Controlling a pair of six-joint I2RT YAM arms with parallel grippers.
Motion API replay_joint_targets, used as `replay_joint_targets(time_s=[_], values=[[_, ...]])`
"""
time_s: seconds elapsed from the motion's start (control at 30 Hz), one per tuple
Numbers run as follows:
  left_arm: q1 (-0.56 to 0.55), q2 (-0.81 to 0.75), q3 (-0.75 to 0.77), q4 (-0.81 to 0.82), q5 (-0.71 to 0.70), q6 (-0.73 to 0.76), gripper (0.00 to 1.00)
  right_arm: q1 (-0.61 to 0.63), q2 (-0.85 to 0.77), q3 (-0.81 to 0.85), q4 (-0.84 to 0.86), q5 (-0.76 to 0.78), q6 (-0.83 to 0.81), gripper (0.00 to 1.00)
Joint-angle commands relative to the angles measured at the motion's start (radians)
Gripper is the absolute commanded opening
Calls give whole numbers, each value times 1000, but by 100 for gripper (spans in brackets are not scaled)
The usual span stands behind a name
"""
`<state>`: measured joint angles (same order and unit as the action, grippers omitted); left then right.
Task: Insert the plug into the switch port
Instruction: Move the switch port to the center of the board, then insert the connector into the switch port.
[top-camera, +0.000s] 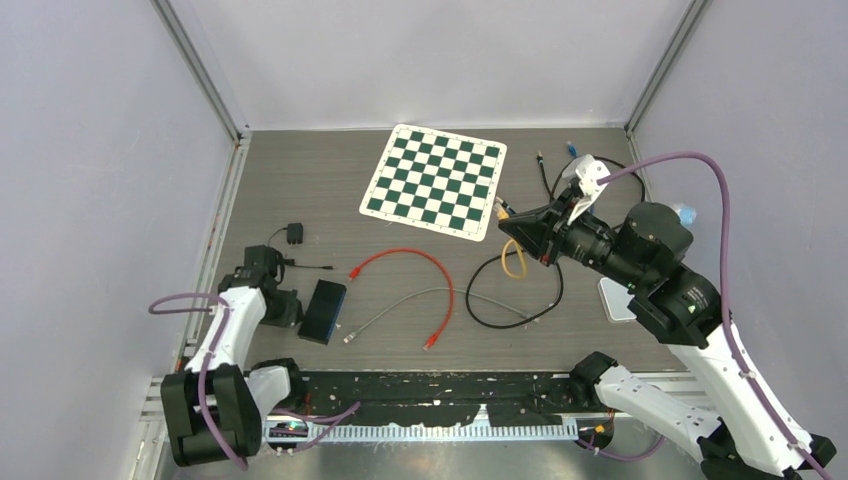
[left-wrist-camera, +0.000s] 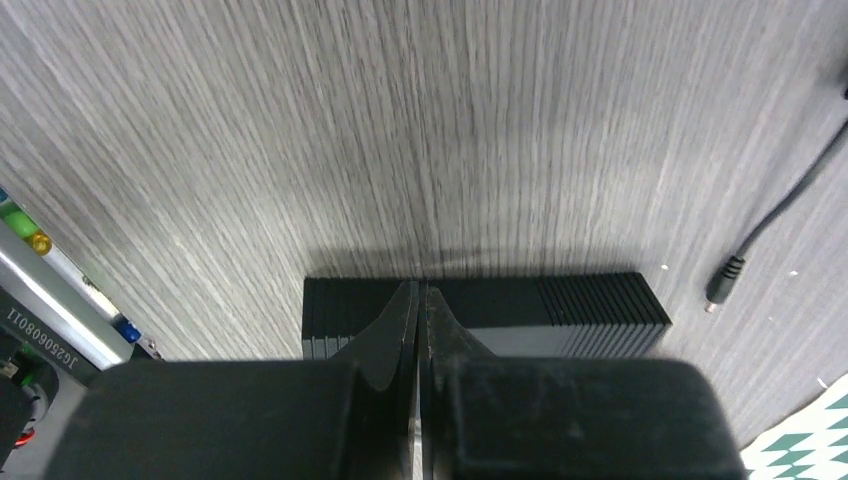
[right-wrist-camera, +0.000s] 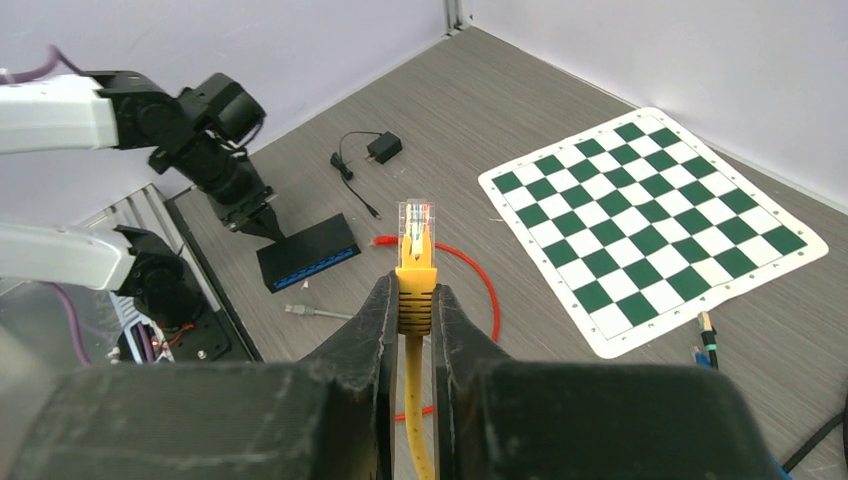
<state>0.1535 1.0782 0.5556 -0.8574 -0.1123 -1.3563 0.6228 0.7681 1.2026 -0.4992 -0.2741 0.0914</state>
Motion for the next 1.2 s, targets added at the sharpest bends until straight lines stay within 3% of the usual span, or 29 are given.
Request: replay_joint_targets(time_s=[0.0, 0.1, 0.13, 0.27, 0.33, 0.57, 0.8, 1.17], values=[[-8, -93, 19, -50, -59, -30, 0, 4, 28, 13, 16, 69, -23, 5], [-8, -143, 41, -5, -130, 29, 0, 8, 65, 1, -6, 106, -48, 5], [-8, -155, 49, 9, -154, 58, 6, 12, 88, -12, -6, 119, -70, 5], [-8, -212, 39, 89, -208, 205, 53, 81, 168, -45, 21, 147, -134, 5], [-7, -243, 31, 143, -184, 310, 66, 140, 215, -62, 54, 178, -161, 5], [15, -246, 49, 226, -21, 562, 66, 350, 465, -117, 256, 299, -214, 5], [185, -88, 59, 159, 216, 655, 63, 547, 700, -150, 462, 439, -210, 5], [260, -15, -20, 154, 258, 585, 59, 696, 1011, -96, 720, 488, -157, 5]])
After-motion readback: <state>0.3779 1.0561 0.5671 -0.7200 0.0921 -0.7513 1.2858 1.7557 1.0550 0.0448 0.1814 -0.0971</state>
